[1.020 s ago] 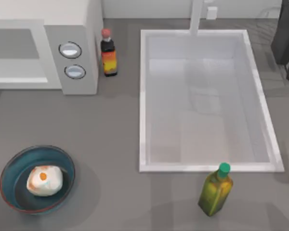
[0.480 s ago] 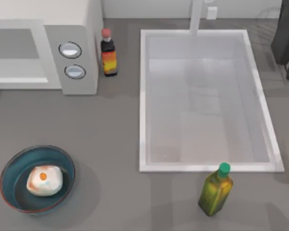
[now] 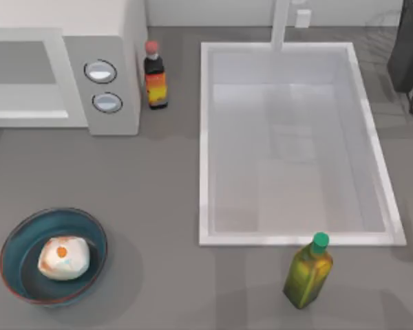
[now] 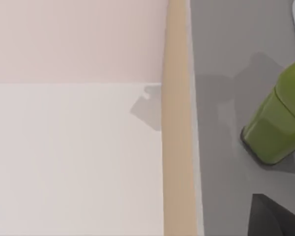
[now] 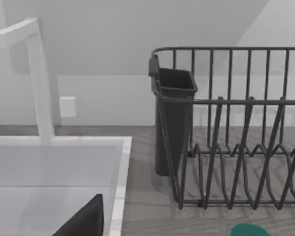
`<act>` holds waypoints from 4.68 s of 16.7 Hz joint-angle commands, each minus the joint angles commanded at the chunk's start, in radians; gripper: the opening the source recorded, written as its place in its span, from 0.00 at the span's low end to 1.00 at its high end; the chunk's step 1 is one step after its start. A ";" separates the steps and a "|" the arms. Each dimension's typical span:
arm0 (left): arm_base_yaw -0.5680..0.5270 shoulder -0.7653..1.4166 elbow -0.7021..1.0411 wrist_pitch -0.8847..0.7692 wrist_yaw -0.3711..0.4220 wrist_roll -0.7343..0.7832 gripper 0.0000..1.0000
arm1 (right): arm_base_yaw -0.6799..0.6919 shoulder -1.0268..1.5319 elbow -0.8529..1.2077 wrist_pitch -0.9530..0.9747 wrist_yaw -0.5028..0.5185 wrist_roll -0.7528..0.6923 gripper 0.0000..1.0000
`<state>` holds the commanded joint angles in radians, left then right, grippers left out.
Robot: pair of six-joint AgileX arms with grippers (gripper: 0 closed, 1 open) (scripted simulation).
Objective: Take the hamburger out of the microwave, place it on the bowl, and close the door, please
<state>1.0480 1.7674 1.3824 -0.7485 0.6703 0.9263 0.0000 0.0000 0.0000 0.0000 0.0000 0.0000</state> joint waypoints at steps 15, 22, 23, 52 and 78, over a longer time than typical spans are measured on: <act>0.001 0.109 -0.251 0.362 0.005 0.003 0.00 | 0.000 0.000 0.000 0.000 0.000 0.000 1.00; -0.115 -0.101 -0.521 0.487 -0.052 -0.124 0.00 | 0.000 0.000 0.000 0.000 0.000 0.000 1.00; -0.133 -0.135 -0.565 0.508 -0.062 -0.146 0.00 | 0.000 0.000 0.000 0.000 0.000 0.000 1.00; -0.749 -0.616 -0.952 0.659 -0.472 -0.669 0.00 | 0.000 0.000 0.000 0.000 0.000 0.000 1.00; -0.995 -0.208 -0.706 0.863 -0.652 -0.857 0.00 | 0.000 0.000 0.000 0.000 0.000 0.000 1.00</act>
<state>0.0533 1.5592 0.6768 0.1147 0.0178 0.0697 0.0000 0.0000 0.0000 0.0000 0.0000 0.0000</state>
